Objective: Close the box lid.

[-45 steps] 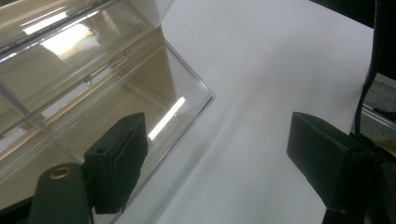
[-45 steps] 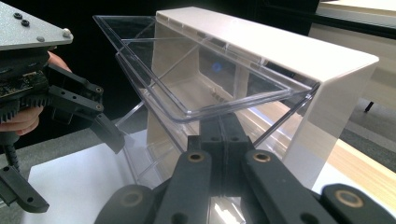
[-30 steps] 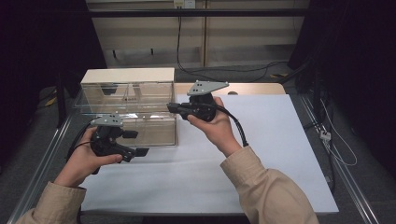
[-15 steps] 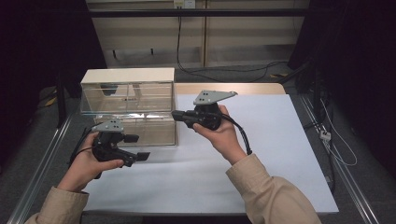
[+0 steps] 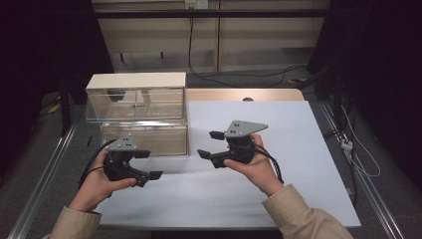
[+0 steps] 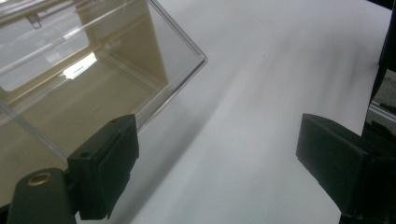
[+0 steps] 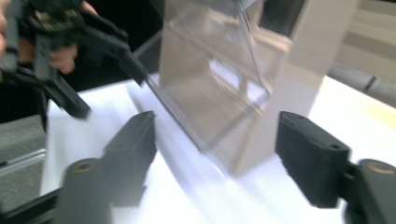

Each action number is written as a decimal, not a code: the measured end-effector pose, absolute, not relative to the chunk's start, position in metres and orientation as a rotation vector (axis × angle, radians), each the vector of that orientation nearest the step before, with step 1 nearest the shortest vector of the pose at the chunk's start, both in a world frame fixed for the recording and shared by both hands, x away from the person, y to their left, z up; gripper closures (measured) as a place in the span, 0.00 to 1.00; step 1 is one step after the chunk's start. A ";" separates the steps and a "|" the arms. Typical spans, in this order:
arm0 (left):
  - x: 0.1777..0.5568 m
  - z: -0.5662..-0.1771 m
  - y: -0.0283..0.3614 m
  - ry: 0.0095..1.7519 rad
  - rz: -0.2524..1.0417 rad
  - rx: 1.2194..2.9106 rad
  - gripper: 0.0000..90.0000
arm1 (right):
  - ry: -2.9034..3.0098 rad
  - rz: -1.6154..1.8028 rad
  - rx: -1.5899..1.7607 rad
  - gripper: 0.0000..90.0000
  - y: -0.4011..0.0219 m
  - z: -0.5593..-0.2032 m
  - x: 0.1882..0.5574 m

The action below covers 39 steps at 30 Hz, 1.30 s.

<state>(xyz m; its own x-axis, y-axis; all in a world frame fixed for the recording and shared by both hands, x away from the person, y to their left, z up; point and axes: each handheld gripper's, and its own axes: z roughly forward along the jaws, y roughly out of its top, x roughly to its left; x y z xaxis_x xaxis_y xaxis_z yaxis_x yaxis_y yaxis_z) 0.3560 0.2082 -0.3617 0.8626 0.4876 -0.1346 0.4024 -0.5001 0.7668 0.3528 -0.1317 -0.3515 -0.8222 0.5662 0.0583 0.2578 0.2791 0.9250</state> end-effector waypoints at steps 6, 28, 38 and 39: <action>0.354 -0.370 0.209 0.638 0.138 2.162 0.12 | 2.263 1.527 0.808 0.23 -0.156 -0.370 0.345; 0.353 -0.396 0.214 0.653 0.158 2.197 0.10 | 2.249 1.376 0.931 0.20 -0.222 -0.410 0.322; 0.356 -0.406 0.214 0.671 0.169 2.216 0.11 | 2.252 1.316 0.967 0.19 -0.242 -0.419 0.315; 0.356 -0.407 0.214 0.667 0.165 2.215 0.11 | 2.254 1.313 0.972 0.19 -0.243 -0.419 0.314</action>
<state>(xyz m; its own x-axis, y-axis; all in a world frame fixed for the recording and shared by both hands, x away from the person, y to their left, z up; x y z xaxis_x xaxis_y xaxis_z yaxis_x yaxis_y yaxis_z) 0.3563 0.2143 -0.4070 0.8526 0.5135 -0.0969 0.4094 -0.5412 0.7345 0.3140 -0.2434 -0.4195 -0.7004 0.7129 0.0352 0.3823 0.3330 0.8619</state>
